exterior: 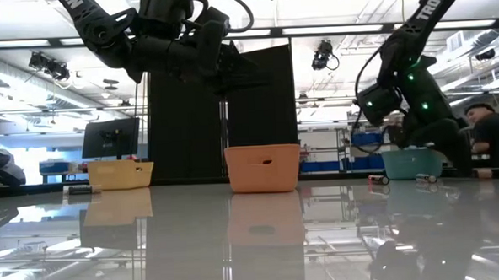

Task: Sort batteries
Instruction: Put the black-brown battery into the green bin

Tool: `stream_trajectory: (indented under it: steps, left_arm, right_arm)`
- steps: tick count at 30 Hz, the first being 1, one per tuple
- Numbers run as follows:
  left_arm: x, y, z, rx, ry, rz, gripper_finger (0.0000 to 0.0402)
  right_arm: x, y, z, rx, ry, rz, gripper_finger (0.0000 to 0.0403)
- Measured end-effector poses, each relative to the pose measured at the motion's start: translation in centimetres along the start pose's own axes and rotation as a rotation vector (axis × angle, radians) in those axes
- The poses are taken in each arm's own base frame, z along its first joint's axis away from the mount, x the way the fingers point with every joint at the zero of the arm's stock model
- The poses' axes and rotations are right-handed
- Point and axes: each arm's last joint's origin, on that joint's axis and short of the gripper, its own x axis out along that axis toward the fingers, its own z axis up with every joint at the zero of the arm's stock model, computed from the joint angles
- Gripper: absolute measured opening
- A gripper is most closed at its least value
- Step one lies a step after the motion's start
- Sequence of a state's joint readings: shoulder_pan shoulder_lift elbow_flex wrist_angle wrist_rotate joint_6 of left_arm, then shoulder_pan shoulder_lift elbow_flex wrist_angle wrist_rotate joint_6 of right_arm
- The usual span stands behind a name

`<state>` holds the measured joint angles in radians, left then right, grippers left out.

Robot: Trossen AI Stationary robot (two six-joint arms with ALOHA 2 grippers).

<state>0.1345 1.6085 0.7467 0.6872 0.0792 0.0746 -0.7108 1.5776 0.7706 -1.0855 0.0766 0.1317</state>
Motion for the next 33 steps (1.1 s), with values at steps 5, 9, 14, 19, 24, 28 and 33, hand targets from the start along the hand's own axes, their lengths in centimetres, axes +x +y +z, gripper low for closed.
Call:
stream_trajectory:
  steps: [5,9,14,19,24,28,33]
  left_arm:
    - [0.0,0.0,0.0,0.000,-0.001,0.000,0.0143]
    - [0.0,0.0,0.0,0.000,-0.001,0.000,0.0143]
    - [0.0,0.0,0.0,0.000,-0.001,0.001,0.0143]
    - [0.0,0.0,0.0,0.000,-0.002,0.001,0.0143]
    - [0.0,0.0,0.0,0.000,-0.002,0.001,0.0143]
    - [0.0,0.0,0.0,0.000,-0.001,0.000,0.0143]
    - [0.0,0.0,0.0,0.000,-0.001,0.000,0.0143]
  right_arm:
    - [-1.3,1.5,0.2,-0.077,-0.034,0.068,0.0056]
    - [-3.3,2.9,-0.1,-0.137,-0.115,0.115,0.0056]
    - [-7.1,2.9,-0.7,-0.081,-0.301,0.099,0.0056]
    - [-9.6,-0.2,-0.5,0.206,-0.448,-0.018,0.0056]
    - [-9.3,-3.3,1.9,0.372,-0.498,0.006,0.0056]
    - [-7.3,-5.5,4.1,0.469,-0.451,-0.012,0.0058]
    - [-4.8,-7.6,5.9,0.582,-0.347,-0.084,0.0061]
